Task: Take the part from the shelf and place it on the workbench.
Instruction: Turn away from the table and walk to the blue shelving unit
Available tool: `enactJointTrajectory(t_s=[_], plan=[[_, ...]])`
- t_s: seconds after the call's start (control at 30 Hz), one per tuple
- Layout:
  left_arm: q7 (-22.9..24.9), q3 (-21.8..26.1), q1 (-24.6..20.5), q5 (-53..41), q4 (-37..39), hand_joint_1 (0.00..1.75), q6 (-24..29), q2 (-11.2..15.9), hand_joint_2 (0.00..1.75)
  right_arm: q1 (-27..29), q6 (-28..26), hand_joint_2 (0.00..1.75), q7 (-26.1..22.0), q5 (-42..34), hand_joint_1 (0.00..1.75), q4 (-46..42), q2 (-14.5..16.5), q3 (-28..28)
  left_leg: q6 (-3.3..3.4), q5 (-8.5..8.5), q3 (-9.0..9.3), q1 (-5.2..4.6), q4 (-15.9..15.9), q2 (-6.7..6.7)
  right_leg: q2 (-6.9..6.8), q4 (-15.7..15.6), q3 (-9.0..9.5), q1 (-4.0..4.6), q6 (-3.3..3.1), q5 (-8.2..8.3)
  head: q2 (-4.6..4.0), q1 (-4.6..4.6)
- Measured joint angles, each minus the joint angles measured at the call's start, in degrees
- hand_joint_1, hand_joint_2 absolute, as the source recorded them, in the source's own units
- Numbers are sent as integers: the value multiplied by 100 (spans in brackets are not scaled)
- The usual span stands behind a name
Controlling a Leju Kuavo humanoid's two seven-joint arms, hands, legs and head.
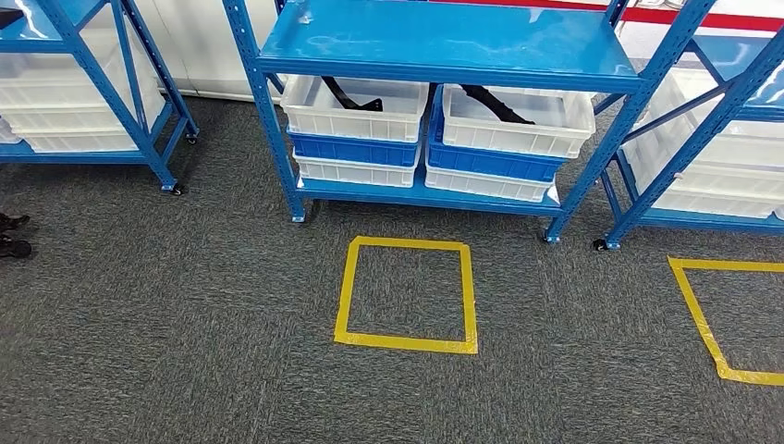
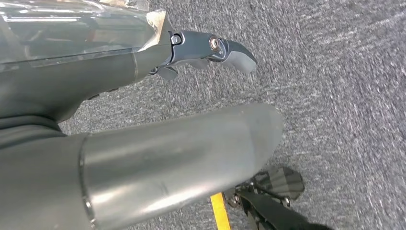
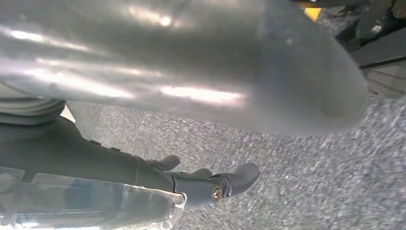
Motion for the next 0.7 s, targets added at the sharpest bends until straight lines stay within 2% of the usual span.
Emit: enactJointTrajectory(t_s=[0.07,0.1,0.13,0.17,0.23,0.3,0.33,0.4,0.43,0.47,0.5,0.53,0.6,0.63,0.7], plan=[[0,0,0,0,0,0,0,-9,0,-1,-2,0,0,0,0,0,-6,4,-95,-28,21,48,23,3,-50,-775,403,-63,145,292,1,6],[0,1,-2,0,1,0,1,-5,0,-6,-2,0,0,0,0,0,-3,8,-156,-52,25,57,40,3,-59,-1141,593,-68,176,403,1,20],[0,3,-3,0,3,0,2,1,0,-14,-3,0,0,0,0,0,2,12,-214,-71,27,57,52,4,-61,-1355,709,-70,152,455,1,25],[0,7,-5,0,4,0,4,7,0,-19,-3,0,0,1,0,0,7,16,-262,-83,29,51,53,4,-53,-1432,751,-57,96,460,1,28],[1,26,-6,0,5,0,15,5,0,-23,-4,0,-2,2,0,0,9,25,-332,-82,44,68,31,3,-24,-1409,750,-30,-56,459,1,13],[2,45,-8,1,4,0,36,1,0,-18,-7,0,-9,4,0,0,7,29,-371,-168,8,103,139,-4,-18,-1413,752,-32,-156,463,1,0],[3,50,-10,1,4,0,48,1,0,-17,-9,0,-13,6,0,0,5,29,-380,-305,-93,111,360,-12,-16,-1418,757,-30,-201,464,1,-9],[10,52,-4,2,4,0,66,1,0,-12,-13,0,-19,10,0,0,3,30,-382,-680,-464,105,1107,-32,-16,-1418,756,3,-266,455,1,-25],[15,52,3,2,4,0,70,1,0,-11,-13,0,-20,10,0,0,3,31,-376,-810,-661,99,1472,-39,-14,-1417,757,29,-288,451,0,-28],[20,52,9,2,4,0,72,0,0,-8,-14,0,-20,8,0,0,4,31,-358,-830,-787,92,1678,-43,-11,-1417,762,53,-300,446,0,-29],[21,52,12,1,4,0,72,-1,0,-6,-14,0,-20,4,0,0,4,32,-328,-738,-815,82,1678,-43,-4,-1417,773,75,-307,441,0,-28],[22,52,11,1,4,0,72,-1,0,-6,-14,0,-20,-1,0,0,3,32,-285,-546,-724,65,1439,-47,5,-1416,788,93,-313,437,0,-28],[23,52,2,0,4,0,72,6,0,-11,-14,0,-20,-13,0,0,9,32,-183,-163,-405,15,720,-66,22,-1413,810,122,-313,429,1,-25],[25,52,-6,-2,4,0,71,8,0,-15,-15,0,-22,-22,0,0,11,32,-151,-52,-278,-12,426,-69,27,-1410,810,139,-306,424,1,-23],[28,52,-22,-6,4,0,70,13,0,-16,-17,0,-28,-34,0,0,16,32,-123,-7,-192,-73,188,-67,27,-1411,793,147,-266,420,1,-19]])
